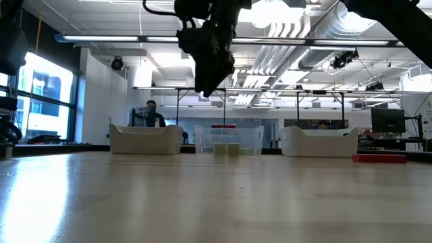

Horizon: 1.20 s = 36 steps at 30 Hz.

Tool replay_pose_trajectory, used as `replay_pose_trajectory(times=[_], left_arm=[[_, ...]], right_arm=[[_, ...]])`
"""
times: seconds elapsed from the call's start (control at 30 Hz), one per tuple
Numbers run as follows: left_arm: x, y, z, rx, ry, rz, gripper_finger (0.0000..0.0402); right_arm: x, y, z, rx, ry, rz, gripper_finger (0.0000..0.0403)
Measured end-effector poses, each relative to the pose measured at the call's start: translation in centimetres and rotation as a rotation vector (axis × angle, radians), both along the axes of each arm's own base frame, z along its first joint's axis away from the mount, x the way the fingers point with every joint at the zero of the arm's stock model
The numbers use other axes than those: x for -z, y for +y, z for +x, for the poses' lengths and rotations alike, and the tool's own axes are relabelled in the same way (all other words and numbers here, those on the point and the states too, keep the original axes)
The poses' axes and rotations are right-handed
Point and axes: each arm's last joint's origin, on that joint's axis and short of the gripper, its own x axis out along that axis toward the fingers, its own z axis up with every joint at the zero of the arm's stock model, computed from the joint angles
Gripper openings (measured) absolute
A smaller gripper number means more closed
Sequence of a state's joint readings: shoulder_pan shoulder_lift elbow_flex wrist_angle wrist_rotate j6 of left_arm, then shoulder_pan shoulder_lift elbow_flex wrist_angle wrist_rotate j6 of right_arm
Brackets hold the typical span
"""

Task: Sort & place blocks by color
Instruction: Put the blue block into the white bin

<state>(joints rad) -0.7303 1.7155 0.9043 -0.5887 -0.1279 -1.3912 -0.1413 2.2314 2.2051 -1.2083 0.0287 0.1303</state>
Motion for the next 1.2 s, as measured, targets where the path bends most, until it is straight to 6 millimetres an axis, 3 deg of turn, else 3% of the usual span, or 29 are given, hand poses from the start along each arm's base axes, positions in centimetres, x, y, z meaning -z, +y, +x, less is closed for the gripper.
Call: replay_pose_trajectory(times=[0.3, 0.57, 1.0, 1.2], left_arm=[[-2.2, 0.9, 0.3, -0.001, -0.053, -0.068, 0.0109], [-4.8, 3.0, 1.2, 0.052, -0.138, -0.105, 0.0106], [-10.1, 9.4, 2.1, 0.185, -0.314, -0.222, 0.0109], [-11.5, 12.9, 2.4, 0.245, -0.382, -0.300, 0.0109]], right_arm=[[0.0, 0.5, 0.1, -0.109, -0.019, 0.114, 0.0209], [-0.1, 0.9, 0.2, -0.220, -0.055, 0.218, 0.0209], [-0.5, 1.8, 0.5, -0.439, -0.159, 0.374, 0.0209], [-0.6, 2.7, 0.9, -0.616, -0.227, 0.334, 0.0209]])
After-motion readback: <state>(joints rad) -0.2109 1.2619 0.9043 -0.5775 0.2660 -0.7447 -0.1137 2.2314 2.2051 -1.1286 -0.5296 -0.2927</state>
